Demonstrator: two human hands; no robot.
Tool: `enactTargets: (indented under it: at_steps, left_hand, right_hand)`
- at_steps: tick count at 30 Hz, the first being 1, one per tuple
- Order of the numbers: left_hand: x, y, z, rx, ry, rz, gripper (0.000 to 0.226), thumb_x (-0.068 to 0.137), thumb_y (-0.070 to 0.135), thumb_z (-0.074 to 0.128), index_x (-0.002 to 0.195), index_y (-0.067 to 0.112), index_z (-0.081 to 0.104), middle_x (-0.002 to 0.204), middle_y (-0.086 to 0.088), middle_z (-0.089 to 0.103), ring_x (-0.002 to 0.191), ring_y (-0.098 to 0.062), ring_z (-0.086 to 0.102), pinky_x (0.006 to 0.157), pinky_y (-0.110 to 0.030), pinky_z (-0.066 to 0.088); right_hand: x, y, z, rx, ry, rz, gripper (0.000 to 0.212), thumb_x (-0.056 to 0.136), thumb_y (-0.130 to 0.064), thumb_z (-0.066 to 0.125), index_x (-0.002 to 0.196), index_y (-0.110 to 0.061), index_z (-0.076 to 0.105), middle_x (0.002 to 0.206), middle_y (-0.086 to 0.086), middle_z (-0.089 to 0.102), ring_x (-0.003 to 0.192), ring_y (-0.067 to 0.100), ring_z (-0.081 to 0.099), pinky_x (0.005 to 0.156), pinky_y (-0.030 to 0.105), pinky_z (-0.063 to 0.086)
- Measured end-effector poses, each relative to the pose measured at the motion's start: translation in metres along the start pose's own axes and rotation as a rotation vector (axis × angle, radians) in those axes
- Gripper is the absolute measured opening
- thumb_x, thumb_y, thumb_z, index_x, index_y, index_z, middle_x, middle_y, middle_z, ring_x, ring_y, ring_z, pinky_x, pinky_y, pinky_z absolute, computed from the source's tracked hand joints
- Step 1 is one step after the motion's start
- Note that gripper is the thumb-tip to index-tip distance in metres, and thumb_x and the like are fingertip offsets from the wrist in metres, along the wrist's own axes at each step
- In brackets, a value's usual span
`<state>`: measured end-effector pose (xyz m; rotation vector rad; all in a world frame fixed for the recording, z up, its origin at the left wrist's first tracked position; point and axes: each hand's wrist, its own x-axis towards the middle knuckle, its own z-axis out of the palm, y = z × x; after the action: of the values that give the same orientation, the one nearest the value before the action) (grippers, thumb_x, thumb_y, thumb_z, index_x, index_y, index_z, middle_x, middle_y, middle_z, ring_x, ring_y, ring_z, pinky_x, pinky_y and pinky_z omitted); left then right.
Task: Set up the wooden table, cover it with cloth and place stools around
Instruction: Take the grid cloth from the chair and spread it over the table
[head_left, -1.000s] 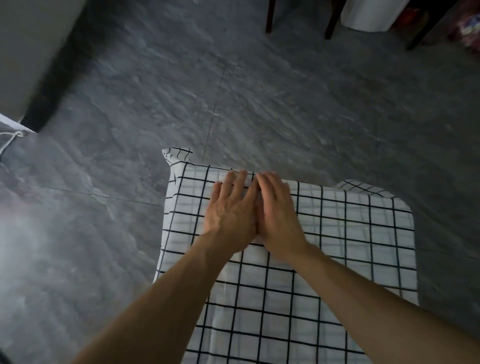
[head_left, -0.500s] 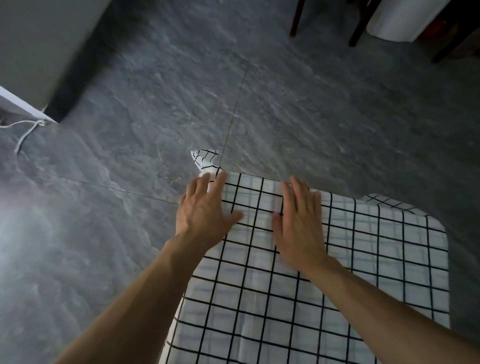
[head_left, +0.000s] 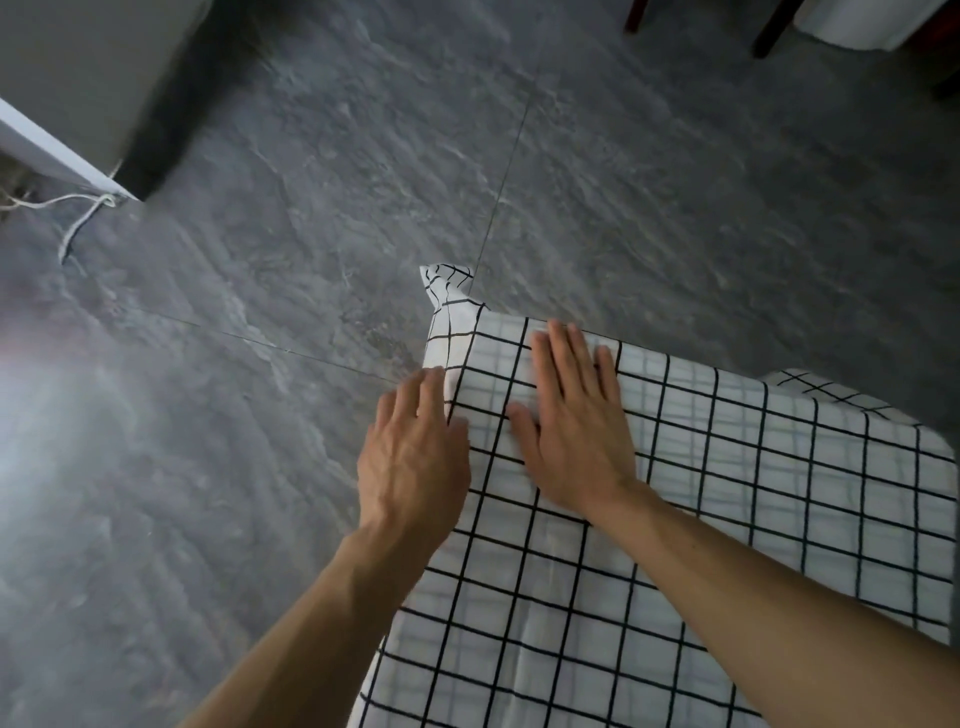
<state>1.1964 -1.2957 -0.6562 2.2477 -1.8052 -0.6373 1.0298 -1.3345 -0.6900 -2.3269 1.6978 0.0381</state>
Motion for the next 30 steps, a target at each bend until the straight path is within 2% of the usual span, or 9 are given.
enactTargets:
  at_steps: [3, 7, 11, 13, 16, 18, 22, 25, 30]
  left_hand:
    - [-0.027, 0.001, 0.019, 0.042, -0.039, 0.112, 0.059, 0.101, 0.027, 0.036, 0.152, 0.012, 0.013, 0.160, -0.007, 0.019, 0.143, -0.024, 0.026, 0.112, -0.039, 0.036]
    - [-0.038, -0.004, 0.031, 0.012, -0.060, 0.085, 0.058, 0.103, 0.032, 0.028, 0.154, 0.014, 0.006, 0.163, -0.007, 0.006, 0.146, -0.024, 0.020, 0.111, -0.040, 0.034]
    - [-0.064, -0.016, 0.026, 0.029, -0.038, 0.119, 0.059, 0.101, 0.031, 0.033, 0.153, 0.015, 0.012, 0.162, -0.007, 0.009, 0.145, -0.025, 0.019, 0.114, -0.038, 0.028]
    - [-0.084, -0.026, 0.020, 0.022, -0.046, 0.128, 0.057, 0.098, 0.027, 0.041, 0.151, 0.017, 0.021, 0.160, -0.007, 0.018, 0.142, -0.025, 0.025, 0.111, -0.039, 0.036]
    - [-0.111, -0.037, 0.015, -0.024, -0.062, 0.117, 0.055, 0.094, 0.024, 0.052, 0.145, 0.020, 0.033, 0.153, -0.004, 0.030, 0.129, -0.023, 0.035, 0.096, -0.039, 0.049]
    - [-0.129, -0.043, 0.011, -0.043, -0.063, 0.137, 0.054, 0.091, 0.020, 0.059, 0.142, 0.018, 0.040, 0.148, -0.003, 0.036, 0.123, -0.023, 0.042, 0.089, -0.038, 0.053]
    - [-0.165, -0.053, 0.007, -0.063, -0.072, 0.152, 0.055, 0.090, 0.018, 0.064, 0.140, 0.015, 0.043, 0.148, -0.003, 0.036, 0.126, -0.023, 0.043, 0.089, -0.031, 0.053]
    - [-0.201, -0.055, 0.006, 0.022, -0.028, 0.214, 0.043, 0.081, 0.011, 0.074, 0.122, 0.004, 0.061, 0.142, -0.004, 0.036, 0.124, -0.029, 0.045, 0.088, -0.037, 0.055]
    - [-0.260, -0.071, 0.010, 0.011, -0.078, 0.078, 0.058, 0.089, 0.020, 0.061, 0.143, 0.016, 0.039, 0.152, -0.003, 0.028, 0.131, -0.023, 0.035, 0.096, -0.032, 0.048]
  right_hand:
    - [-0.001, 0.000, 0.001, -0.006, 0.016, 0.007, 0.070, 0.102, -0.050, 0.020, 0.156, -0.006, 0.005, 0.164, 0.011, -0.002, 0.151, 0.021, -0.008, 0.122, 0.049, 0.005]
    - [-0.001, -0.002, 0.003, 0.001, 0.032, 0.003, 0.071, 0.101, -0.048, 0.022, 0.156, -0.007, 0.006, 0.164, 0.012, 0.000, 0.152, 0.021, -0.006, 0.123, 0.048, 0.003]
    - [0.000, -0.002, 0.005, 0.006, 0.043, -0.005, 0.069, 0.100, -0.046, 0.023, 0.156, -0.010, 0.006, 0.164, 0.012, -0.001, 0.152, 0.024, -0.005, 0.122, 0.050, 0.001]
    - [0.000, -0.002, 0.004, 0.013, 0.043, -0.010, 0.068, 0.100, -0.045, 0.024, 0.156, -0.011, 0.006, 0.164, 0.011, -0.002, 0.152, 0.024, -0.004, 0.122, 0.051, 0.001]
    - [-0.014, -0.010, 0.002, 0.068, 0.050, -0.042, 0.067, 0.100, -0.044, 0.028, 0.156, -0.012, 0.009, 0.165, 0.011, -0.003, 0.152, 0.024, -0.003, 0.122, 0.051, 0.001]
    - [-0.039, -0.022, 0.003, 0.099, 0.012, -0.079, 0.065, 0.102, -0.043, 0.030, 0.157, -0.018, 0.008, 0.164, 0.011, -0.006, 0.152, 0.025, -0.006, 0.122, 0.051, 0.001]
    - [-0.118, -0.053, 0.014, 0.100, -0.085, -0.176, 0.068, 0.100, -0.045, 0.035, 0.157, -0.017, 0.012, 0.164, 0.013, -0.003, 0.151, 0.027, -0.007, 0.122, 0.052, 0.007]
    - [-0.184, -0.071, 0.021, 0.101, -0.135, -0.207, 0.072, 0.100, -0.048, 0.039, 0.157, -0.016, 0.010, 0.164, 0.013, -0.006, 0.151, 0.028, -0.010, 0.122, 0.051, 0.005]
    - [-0.266, -0.084, 0.025, 0.058, -0.264, -0.209, 0.082, 0.098, -0.047, 0.046, 0.157, -0.016, -0.001, 0.161, 0.009, -0.020, 0.147, 0.028, -0.025, 0.121, 0.052, 0.003]
